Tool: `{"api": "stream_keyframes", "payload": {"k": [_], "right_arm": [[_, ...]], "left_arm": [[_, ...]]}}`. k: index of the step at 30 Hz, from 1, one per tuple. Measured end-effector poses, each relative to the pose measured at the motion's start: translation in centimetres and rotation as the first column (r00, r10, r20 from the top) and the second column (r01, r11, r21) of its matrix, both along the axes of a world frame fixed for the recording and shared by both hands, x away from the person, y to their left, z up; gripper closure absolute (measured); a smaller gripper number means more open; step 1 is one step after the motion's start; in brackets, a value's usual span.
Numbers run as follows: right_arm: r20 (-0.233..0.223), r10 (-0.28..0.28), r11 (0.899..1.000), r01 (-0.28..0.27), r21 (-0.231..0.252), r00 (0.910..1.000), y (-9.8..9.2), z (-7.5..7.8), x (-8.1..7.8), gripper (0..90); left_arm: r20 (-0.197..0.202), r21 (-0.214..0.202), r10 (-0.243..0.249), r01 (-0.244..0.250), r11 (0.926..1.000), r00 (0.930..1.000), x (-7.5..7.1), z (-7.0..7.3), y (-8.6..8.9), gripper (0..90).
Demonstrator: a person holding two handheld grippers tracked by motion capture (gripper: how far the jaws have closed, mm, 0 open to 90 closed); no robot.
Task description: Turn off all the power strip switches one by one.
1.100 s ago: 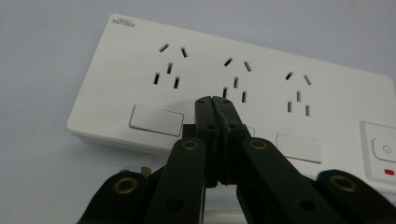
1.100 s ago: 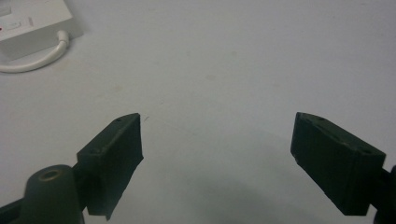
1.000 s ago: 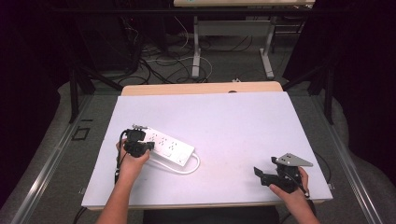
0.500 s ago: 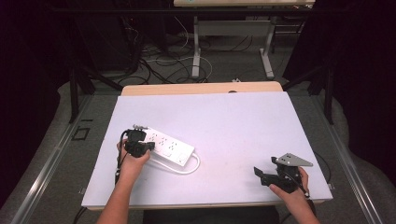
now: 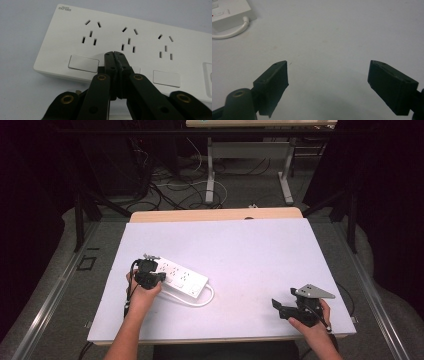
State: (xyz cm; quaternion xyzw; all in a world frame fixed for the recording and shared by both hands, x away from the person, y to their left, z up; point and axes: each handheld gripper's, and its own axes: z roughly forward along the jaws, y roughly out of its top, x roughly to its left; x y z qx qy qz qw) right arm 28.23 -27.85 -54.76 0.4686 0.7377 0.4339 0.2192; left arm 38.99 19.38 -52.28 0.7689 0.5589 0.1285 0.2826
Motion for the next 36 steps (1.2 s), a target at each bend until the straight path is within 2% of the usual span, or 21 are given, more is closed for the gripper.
{"api": "stream_keyframes", "payload": {"k": [4, 6, 11, 23, 30, 36], "right_arm": [[0.000, 0.000, 1.000, 0.000, 0.000, 1.0000, 0.0, 0.0, 0.0, 16.1], [0.005, -0.007, 1.000, 0.007, 0.002, 1.0000, 0.0, 0.0, 0.0, 16.1], [0.003, -0.003, 1.000, 0.003, 0.002, 1.0000, 0.0, 0.0, 0.0, 16.1], [-0.003, -0.006, 1.000, 0.006, 0.003, 1.0000, 0.0, 0.0, 0.0, 16.1], [0.005, -0.011, 1.000, 0.011, 0.007, 0.9999, 0.0, 0.1, 0.0, 16.1], [0.004, -0.012, 1.000, 0.012, 0.007, 0.9999, 0.0, 0.1, 0.0, 16.1]], "left_arm": [[-0.001, -0.017, 0.002, -0.002, 0.9999, 1.0000, 0.1, 0.0, 0.1, 90.0], [-0.009, -0.011, -0.003, 0.003, 0.9999, 1.0000, 0.1, 0.1, 0.3, 90.0], [0.002, -0.034, 0.011, -0.011, 0.9994, 0.9999, 0.1, 0.6, 0.6, 90.0], [0.033, -0.048, 0.029, -0.027, 0.9985, 0.9991, 0.7, 2.0, 2.1, 90.0], [0.029, -0.070, 0.050, -0.047, 0.9964, 0.9983, 1.0, 2.6, 3.2, 90.0], [0.036, -0.079, 0.068, -0.065, 0.9948, 0.9970, 1.4, 2.4, 3.7, 90.0]]}}
